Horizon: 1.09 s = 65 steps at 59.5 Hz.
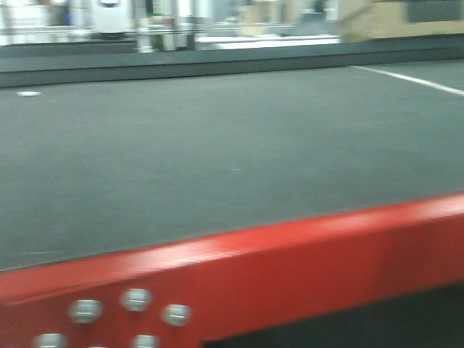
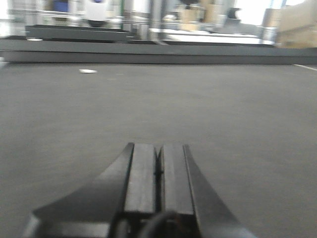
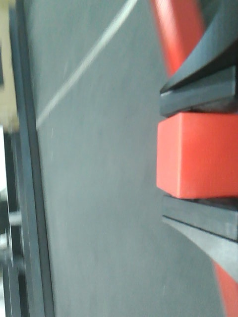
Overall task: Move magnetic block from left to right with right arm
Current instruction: 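Drive the base away from the table carrying the cube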
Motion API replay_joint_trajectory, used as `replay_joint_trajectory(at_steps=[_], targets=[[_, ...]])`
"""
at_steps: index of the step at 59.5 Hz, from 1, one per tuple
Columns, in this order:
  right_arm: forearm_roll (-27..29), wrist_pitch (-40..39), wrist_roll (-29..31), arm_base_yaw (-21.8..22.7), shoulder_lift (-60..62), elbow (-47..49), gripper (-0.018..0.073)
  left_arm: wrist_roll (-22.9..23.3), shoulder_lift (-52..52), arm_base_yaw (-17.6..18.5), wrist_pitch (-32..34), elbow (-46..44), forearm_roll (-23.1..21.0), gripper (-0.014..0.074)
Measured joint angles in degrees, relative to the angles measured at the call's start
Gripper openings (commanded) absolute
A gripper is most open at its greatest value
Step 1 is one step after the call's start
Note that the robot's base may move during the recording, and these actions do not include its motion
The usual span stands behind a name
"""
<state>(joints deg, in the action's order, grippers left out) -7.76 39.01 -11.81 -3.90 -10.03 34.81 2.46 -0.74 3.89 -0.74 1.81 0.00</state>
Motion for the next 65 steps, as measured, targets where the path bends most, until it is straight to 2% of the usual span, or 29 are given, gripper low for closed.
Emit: replay_joint_trajectory(at_steps=[65], targets=[[0.0,0.0,0.0,0.0,0.0,0.0,0.0215,0.0,0.0,0.0,0.0,0.0,0.0,-0.0116]])
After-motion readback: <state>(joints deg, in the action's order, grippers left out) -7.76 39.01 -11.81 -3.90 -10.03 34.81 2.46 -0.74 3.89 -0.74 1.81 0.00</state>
